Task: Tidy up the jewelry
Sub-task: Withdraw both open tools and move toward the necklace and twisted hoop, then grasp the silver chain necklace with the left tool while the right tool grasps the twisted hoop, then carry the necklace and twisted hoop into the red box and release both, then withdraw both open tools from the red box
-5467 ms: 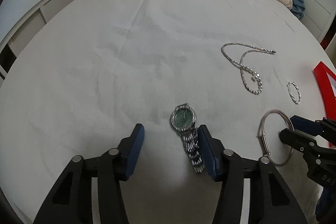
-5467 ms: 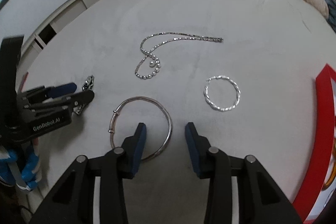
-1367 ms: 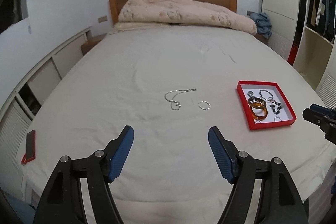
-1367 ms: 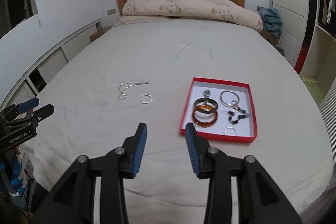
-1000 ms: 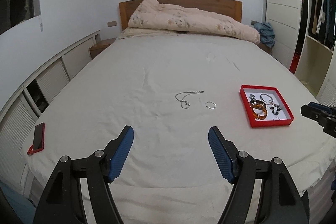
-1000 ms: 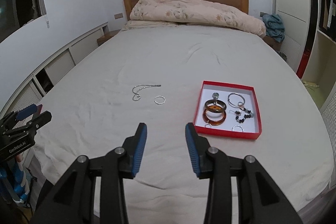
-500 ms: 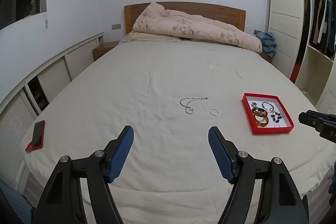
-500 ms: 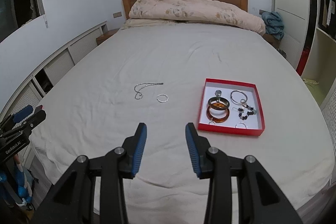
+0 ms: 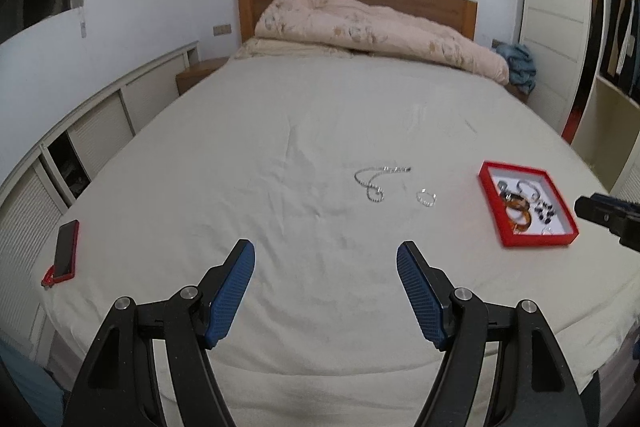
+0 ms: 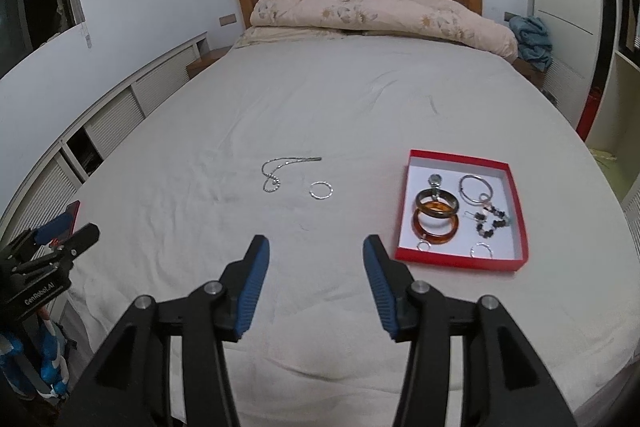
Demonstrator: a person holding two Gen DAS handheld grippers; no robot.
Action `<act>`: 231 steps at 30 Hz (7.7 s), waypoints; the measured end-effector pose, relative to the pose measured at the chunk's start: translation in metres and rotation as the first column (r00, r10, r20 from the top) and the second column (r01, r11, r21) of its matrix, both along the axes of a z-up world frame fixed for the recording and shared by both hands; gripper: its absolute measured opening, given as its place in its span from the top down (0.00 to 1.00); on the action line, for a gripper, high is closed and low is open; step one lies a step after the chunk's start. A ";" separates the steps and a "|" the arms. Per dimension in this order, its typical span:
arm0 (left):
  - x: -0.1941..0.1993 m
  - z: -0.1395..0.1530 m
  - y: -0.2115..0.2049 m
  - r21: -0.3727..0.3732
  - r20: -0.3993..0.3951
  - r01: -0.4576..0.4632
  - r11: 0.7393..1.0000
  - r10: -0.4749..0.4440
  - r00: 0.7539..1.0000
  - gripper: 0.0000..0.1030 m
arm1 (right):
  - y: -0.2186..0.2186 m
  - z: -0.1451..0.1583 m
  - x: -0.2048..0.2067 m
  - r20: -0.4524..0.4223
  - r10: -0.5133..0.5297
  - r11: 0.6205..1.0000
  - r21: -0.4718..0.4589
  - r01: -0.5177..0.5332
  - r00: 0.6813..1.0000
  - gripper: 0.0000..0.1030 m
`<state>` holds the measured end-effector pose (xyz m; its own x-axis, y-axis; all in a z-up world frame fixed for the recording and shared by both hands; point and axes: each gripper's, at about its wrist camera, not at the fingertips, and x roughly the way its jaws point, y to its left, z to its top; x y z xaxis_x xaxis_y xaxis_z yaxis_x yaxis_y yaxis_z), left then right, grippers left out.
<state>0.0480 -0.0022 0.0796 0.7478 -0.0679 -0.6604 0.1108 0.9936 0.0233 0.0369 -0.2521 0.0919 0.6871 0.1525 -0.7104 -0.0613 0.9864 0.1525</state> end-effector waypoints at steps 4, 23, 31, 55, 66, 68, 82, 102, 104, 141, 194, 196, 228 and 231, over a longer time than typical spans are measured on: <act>0.011 -0.012 -0.005 0.014 -0.034 -0.001 1.000 0.002 0.999 0.29 | 0.001 -0.014 0.015 -0.024 0.024 1.000 0.019 -0.024 0.999 0.54; 0.083 -0.067 -0.030 0.094 -0.200 0.024 0.995 -0.004 0.980 0.25 | -0.018 -0.091 0.076 -0.144 0.044 0.992 0.125 -0.026 0.989 0.54; 0.112 -0.091 -0.037 0.101 -0.251 0.021 0.995 0.005 0.968 0.25 | -0.019 -0.114 0.094 -0.174 0.060 0.990 0.139 -0.036 0.983 0.54; 0.202 -0.150 -0.043 -0.010 -0.366 0.042 0.999 -0.043 0.930 0.26 | -0.001 -0.160 0.178 -0.198 0.155 0.985 0.109 -0.136 0.968 0.54; 0.276 -0.155 -0.071 -0.090 -0.371 0.091 0.992 -0.118 0.921 0.26 | 0.008 -0.171 0.218 -0.192 0.198 0.979 0.087 -0.184 0.961 0.54; 0.287 -0.158 -0.074 -0.088 -0.377 0.087 0.992 -0.114 0.919 0.26 | 0.010 -0.175 0.224 -0.196 0.203 0.978 0.079 -0.191 0.959 0.54; 0.297 -0.172 -0.082 -0.046 -0.364 0.124 0.991 -0.132 0.922 0.69 | 0.032 -0.203 0.247 -0.210 0.225 0.973 0.003 -0.230 0.951 0.54; 0.271 -0.129 -0.084 -0.031 -0.261 0.147 0.989 -0.149 0.954 0.97 | 0.028 -0.162 0.215 -0.125 0.223 0.974 -0.005 -0.225 0.967 0.63; 0.264 -0.119 -0.089 -0.024 -0.240 0.158 0.987 -0.160 0.958 0.97 | 0.022 -0.152 0.211 -0.111 0.218 0.976 -0.003 -0.220 0.970 0.63; 0.097 0.035 -0.225 0.046 0.005 0.408 0.912 -0.409 0.913 0.97 | -0.122 -0.010 0.035 0.108 -0.058 0.997 -0.035 0.062 0.992 0.63; 0.174 -0.161 -0.340 -0.119 -0.401 0.491 0.863 -0.495 0.771 0.83 | -0.215 -0.188 0.127 -0.257 -0.125 0.992 -0.061 0.113 0.958 0.56; 0.172 -0.156 -0.336 -0.110 -0.388 0.486 0.867 -0.487 0.782 0.76 | -0.215 -0.187 0.125 -0.260 -0.132 0.991 -0.063 0.120 0.956 0.54; 0.081 -0.046 -0.134 -0.046 -0.179 0.155 0.987 -0.161 0.971 0.11 | -0.093 -0.062 0.021 -0.096 -0.113 0.993 -0.053 0.108 0.989 0.46; 0.072 -0.042 -0.114 -0.031 -0.162 0.118 0.993 -0.122 0.979 0.11 | -0.078 -0.052 0.013 -0.076 -0.115 0.992 -0.056 0.111 0.990 0.46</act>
<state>0.1198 -0.1158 0.0380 0.6159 -0.1656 -0.7702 0.2299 0.9729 -0.0253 0.0497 -0.3304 0.0395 0.6391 0.0393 -0.7682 0.0609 0.9930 0.1015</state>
